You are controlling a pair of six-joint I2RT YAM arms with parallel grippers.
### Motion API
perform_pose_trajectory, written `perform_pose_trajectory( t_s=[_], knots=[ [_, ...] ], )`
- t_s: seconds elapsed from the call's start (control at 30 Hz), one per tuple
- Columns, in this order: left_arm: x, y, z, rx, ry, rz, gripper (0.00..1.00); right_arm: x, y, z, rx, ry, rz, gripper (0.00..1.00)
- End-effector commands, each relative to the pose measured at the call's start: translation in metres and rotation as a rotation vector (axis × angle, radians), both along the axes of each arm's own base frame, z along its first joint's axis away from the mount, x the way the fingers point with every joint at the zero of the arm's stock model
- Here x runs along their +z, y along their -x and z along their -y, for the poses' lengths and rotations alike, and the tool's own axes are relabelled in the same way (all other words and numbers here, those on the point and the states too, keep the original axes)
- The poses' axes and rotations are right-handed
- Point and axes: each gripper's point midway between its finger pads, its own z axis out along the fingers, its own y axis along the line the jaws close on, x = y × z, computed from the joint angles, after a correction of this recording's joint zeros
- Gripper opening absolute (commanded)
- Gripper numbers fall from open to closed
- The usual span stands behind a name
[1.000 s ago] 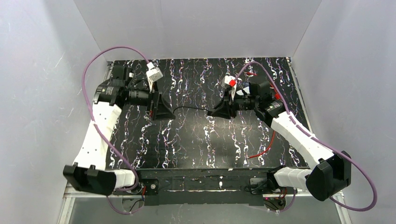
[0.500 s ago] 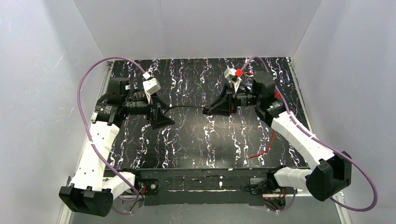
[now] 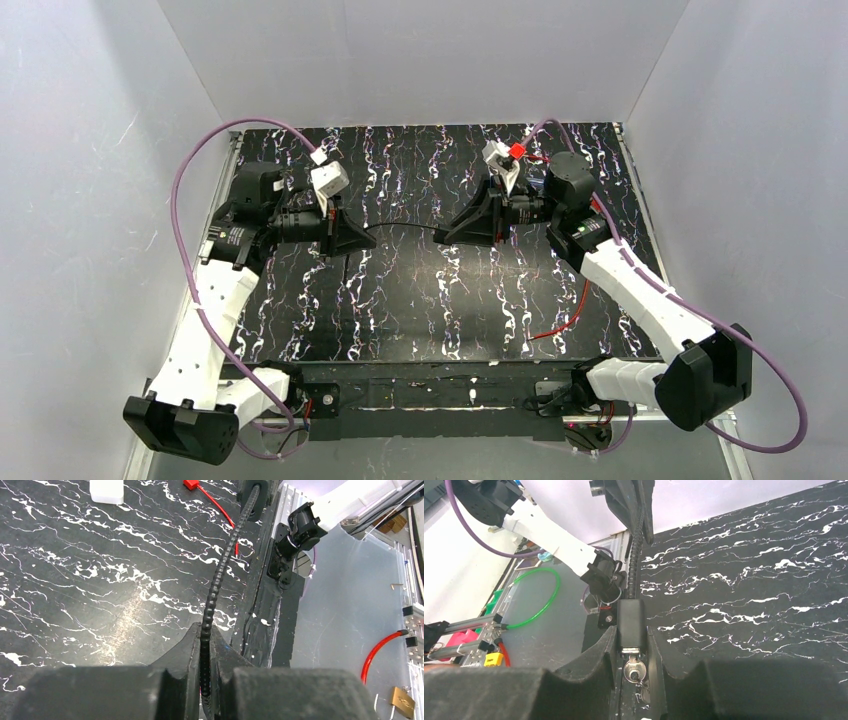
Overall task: Lock with the key
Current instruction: Pick up the lock from the center of the board.
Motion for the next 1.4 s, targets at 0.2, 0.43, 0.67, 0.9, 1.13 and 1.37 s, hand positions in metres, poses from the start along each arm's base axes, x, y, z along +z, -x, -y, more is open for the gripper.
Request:
perform_pose_trajectory(
  t_s=[0.2,0.43,0.67,0.9,1.13,1.37],
  knots=[
    [0.039,0.004,0.005,-0.015,0.055,0.051,0.00,-0.037,0.015,0.011,0.040,0.113,0.143,0.46],
    [0.051,0.021,0.014,-0.112,0.106,0.032,0.00,-0.050,0.020,0.010,0.058,0.144,0.151,0.69],
    [0.053,0.032,0.020,-0.174,0.118,0.012,0.00,-0.063,0.017,0.011,0.062,0.221,0.219,0.86],
    [0.049,0.049,0.026,-0.242,0.108,-0.009,0.00,-0.074,0.032,0.043,0.097,0.393,0.344,0.93],
    [0.043,0.067,0.030,-0.316,0.099,-0.010,0.00,-0.047,0.047,0.044,0.069,0.323,0.345,0.98],
    [0.044,0.079,0.033,-0.357,0.096,0.003,0.00,-0.038,0.056,0.026,0.097,0.255,0.270,0.97]
  ],
)
